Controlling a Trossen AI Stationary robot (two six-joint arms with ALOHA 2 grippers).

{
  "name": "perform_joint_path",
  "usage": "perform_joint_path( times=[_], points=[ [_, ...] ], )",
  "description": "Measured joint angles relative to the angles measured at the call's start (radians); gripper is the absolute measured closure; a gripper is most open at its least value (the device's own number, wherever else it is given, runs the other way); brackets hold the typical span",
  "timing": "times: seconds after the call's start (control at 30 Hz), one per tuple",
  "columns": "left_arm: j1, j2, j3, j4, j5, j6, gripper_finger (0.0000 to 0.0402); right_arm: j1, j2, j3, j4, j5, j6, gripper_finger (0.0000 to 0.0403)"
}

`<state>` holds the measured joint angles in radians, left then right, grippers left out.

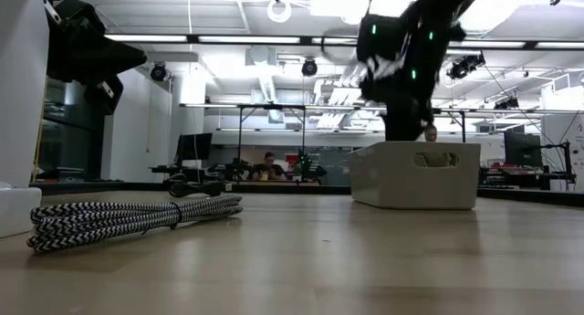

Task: Pick and place USB-C Cables
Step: Put the black charger cable into the gray bin

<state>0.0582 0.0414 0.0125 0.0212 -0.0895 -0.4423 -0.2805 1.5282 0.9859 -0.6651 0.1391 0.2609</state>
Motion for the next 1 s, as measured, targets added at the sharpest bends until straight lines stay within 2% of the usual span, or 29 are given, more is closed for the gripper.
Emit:
perform_joint_path(
  times=[0.2,0.33,0.53,0.67,0.77,0.9,1.0],
  points=[
    [0.0,0.0,0.0,0.0,0.0,0.0,0.0401,0.048,-0.185,0.038,-0.062,0.009,-0.012,0.0198],
    [0.0,0.0,0.0,0.0,0.0,0.0,0.0401,0.111,-0.341,0.036,-0.068,0.053,-0.015,0.0198],
    [0.0,0.0,0.0,0.0,0.0,0.0,0.0401,0.204,-0.575,-0.08,0.048,0.104,-0.01,0.0198],
    [0.0,0.0,0.0,0.0,0.0,0.0,0.0401,0.236,-0.709,-0.226,0.261,0.105,-0.051,0.0198],
    [0.0,0.0,0.0,0.0,0.0,0.0,0.0401,0.238,-0.773,-0.344,0.502,0.1,-0.12,0.0198],
    [0.0,0.0,0.0,0.0,0.0,0.0,0.0401,0.235,-0.791,-0.467,0.839,0.093,-0.239,0.0198],
    [0.0,0.0,0.0,0.0,0.0,0.0,0.0401,0.236,-0.776,-0.515,1.001,0.091,-0.304,0.0198]
  ],
)
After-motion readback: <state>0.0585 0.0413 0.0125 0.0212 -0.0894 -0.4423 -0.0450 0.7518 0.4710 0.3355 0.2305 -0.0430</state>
